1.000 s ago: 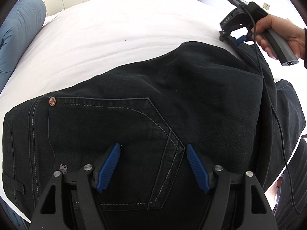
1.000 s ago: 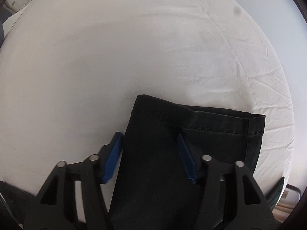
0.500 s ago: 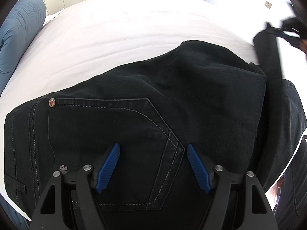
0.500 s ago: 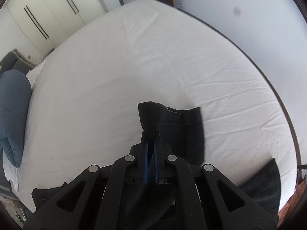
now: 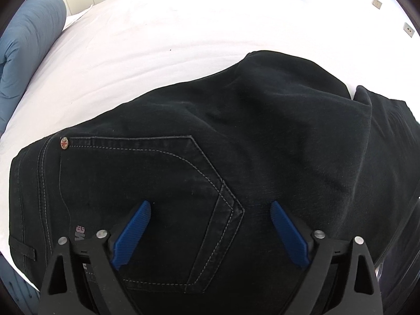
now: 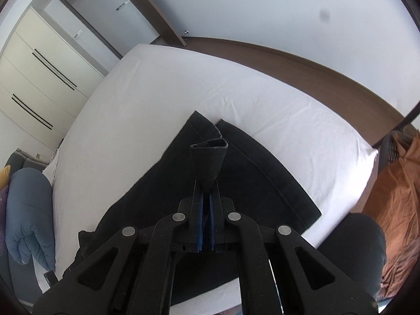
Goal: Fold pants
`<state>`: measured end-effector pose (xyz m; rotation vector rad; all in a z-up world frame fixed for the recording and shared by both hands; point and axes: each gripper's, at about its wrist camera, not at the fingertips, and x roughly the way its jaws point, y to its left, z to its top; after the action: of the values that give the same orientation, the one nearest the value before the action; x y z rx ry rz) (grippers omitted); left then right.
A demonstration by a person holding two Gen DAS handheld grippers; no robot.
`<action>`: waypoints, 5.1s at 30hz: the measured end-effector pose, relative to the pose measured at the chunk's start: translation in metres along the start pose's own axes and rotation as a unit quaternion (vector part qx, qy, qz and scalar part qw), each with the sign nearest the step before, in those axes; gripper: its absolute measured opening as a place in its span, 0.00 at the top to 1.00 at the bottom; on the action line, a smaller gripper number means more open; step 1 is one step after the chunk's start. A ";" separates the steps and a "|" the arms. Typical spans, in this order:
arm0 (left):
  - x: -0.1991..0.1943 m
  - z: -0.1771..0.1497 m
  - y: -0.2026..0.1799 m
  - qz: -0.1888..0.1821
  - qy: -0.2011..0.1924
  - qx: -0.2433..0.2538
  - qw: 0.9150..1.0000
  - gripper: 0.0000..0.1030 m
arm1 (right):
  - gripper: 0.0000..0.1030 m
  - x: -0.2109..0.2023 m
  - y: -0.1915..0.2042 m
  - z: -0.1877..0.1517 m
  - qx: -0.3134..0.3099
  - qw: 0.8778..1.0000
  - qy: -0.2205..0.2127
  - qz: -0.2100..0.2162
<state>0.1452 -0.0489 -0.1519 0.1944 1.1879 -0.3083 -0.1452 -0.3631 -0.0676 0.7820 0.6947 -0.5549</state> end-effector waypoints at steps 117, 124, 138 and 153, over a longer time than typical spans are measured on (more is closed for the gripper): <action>0.000 -0.101 0.217 0.044 -0.105 -0.100 0.988 0.17 | 0.87 0.276 0.223 -0.118 -0.233 0.917 0.255 0.199; 0.012 -0.084 0.227 0.028 -0.105 -0.104 0.989 0.11 | 0.82 0.256 0.207 -0.067 -0.219 0.948 0.184 0.137; 0.006 -0.074 0.212 0.059 -0.078 -0.109 0.989 0.10 | 0.83 0.223 -0.003 0.021 -0.062 0.986 0.109 0.107; -0.031 -0.081 0.056 -0.054 -0.097 -0.057 0.992 0.12 | 0.16 0.115 -0.121 0.012 0.128 0.982 0.031 0.135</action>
<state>0.0820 0.0329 -0.1533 -0.0006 1.0207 -0.3447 -0.1483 -0.4665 -0.1992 1.1196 0.5684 -0.3768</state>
